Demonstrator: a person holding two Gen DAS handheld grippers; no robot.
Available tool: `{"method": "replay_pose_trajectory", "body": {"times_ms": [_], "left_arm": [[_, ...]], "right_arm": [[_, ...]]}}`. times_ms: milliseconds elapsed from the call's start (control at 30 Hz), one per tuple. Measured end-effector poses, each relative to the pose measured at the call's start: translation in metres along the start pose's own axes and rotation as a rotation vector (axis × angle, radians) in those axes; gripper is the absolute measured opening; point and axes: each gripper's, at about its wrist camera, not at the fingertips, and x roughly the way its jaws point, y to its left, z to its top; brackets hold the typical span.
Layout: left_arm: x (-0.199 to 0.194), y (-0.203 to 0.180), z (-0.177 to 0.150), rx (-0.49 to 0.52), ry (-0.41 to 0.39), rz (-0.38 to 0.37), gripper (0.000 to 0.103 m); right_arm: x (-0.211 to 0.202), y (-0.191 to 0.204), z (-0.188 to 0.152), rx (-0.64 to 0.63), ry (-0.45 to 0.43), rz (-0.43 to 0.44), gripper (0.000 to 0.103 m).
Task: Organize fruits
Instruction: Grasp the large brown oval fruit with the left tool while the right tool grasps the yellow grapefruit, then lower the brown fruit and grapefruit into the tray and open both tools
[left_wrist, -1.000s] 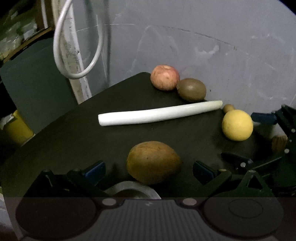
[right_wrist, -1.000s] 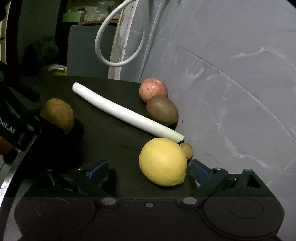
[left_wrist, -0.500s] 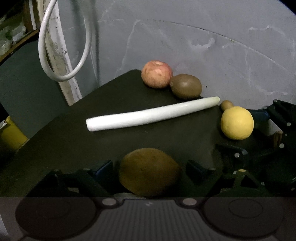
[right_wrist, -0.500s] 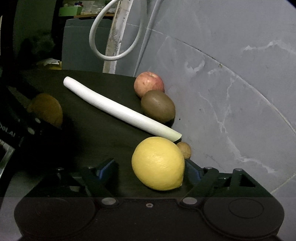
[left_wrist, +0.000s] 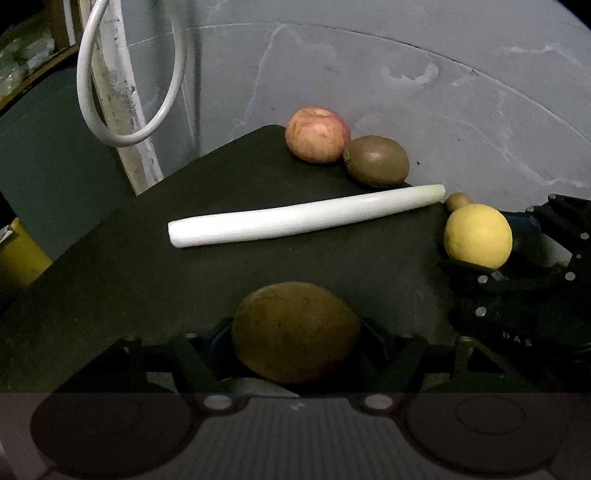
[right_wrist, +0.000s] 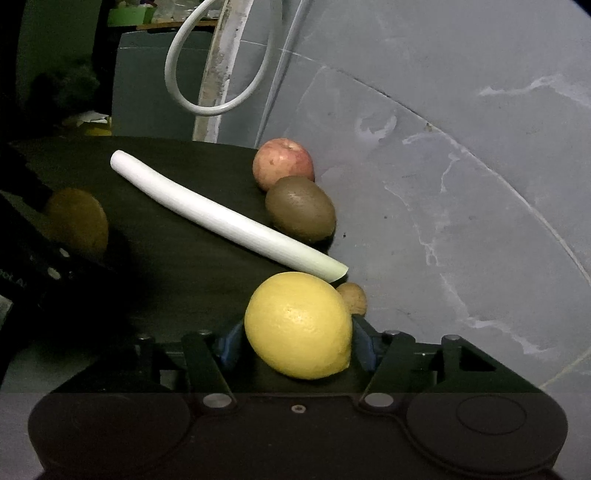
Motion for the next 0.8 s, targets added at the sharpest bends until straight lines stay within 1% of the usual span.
{"method": "replay_pose_trajectory", "body": {"times_ms": [133,233,400,567,800], "left_arm": [[-0.001,-0.002,-0.001,-0.015,-0.013,0.013,0.074],[-0.004,-0.005,-0.003,-0.031,-0.021,-0.007,0.074],[-0.019,-0.015,-0.008,-0.064,-0.054,-0.026,0.074],[-0.045,-0.016,-0.013,-0.121,-0.098,-0.045,0.074],[-0.096,-0.009,-0.031,-0.186,-0.173,-0.026,0.074]], "right_arm": [[-0.002,0.001,-0.002,0.003,-0.005,-0.005,0.060],[-0.008,0.001,-0.006,0.026,-0.018,0.010,0.060],[-0.028,0.005,-0.012,0.052,-0.057,0.021,0.060],[-0.055,0.007,-0.013,0.062,-0.097,0.037,0.060],[-0.100,0.016,-0.017,0.042,-0.147,0.077,0.060]]}}
